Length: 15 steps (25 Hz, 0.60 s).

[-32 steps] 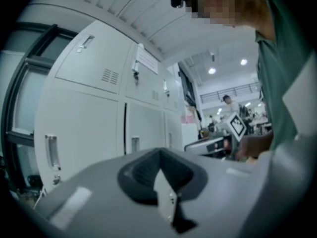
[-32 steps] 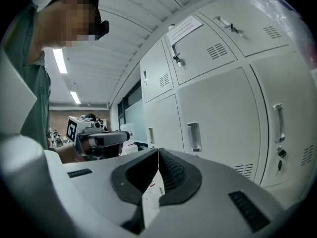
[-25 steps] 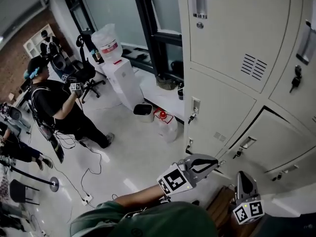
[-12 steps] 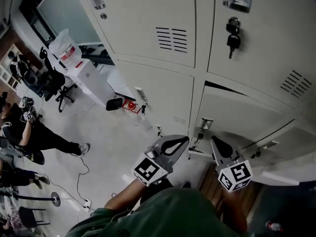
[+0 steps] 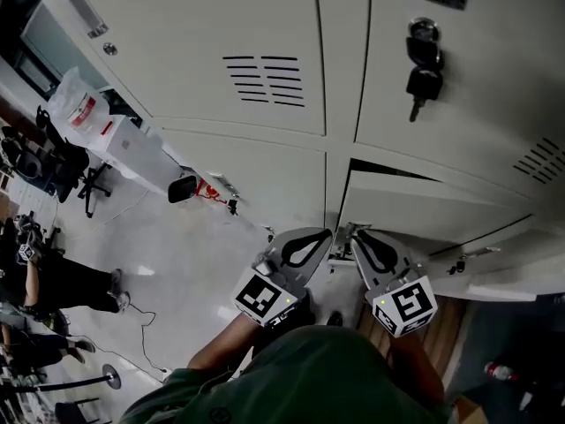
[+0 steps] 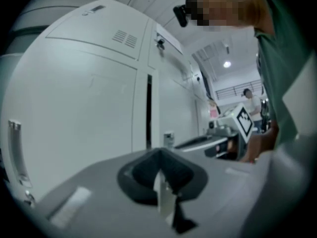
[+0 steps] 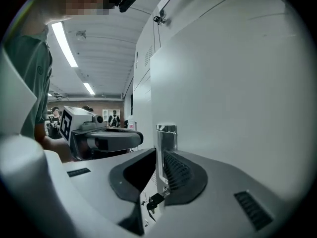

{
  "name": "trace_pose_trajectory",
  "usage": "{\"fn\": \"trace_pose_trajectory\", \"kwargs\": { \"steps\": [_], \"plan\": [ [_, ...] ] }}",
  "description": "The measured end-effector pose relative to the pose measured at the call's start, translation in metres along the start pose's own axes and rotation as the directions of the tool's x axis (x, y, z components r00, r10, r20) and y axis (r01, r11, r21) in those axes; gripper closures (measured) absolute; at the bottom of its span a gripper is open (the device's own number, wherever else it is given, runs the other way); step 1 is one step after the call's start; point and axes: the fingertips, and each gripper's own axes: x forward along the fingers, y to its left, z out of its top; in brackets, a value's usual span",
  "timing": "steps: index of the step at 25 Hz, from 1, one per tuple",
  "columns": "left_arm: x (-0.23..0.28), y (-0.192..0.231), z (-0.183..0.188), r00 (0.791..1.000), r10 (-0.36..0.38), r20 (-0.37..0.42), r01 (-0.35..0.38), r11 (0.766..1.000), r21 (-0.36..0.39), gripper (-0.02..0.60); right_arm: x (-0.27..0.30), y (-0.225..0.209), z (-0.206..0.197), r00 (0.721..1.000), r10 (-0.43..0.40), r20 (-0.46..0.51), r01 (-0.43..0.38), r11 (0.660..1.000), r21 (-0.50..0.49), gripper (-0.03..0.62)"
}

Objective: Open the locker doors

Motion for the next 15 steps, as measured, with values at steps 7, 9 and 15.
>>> {"fn": "trace_pose_trajectory", "kwargs": {
  "steps": [7,9,15],
  "plan": [
    [0.009,0.012,0.001,0.993,-0.119,0.021,0.119,0.993,0.022,0.577,0.019,-0.002,-0.002,0.995,-0.096,-0.02,0.096,0.995,0.011,0.523],
    [0.01,0.014,0.001,0.988,-0.152,0.028,0.151,0.988,0.014,0.577,0.02,-0.008,0.0,0.987,-0.157,-0.017,0.157,0.988,0.006,0.522],
    [0.013,0.022,-0.004,0.975,-0.221,0.038,0.22,0.975,0.014,0.577,0.029,-0.024,0.004,0.956,-0.292,0.006,0.292,0.956,-0.006,0.52]
  ]
}}
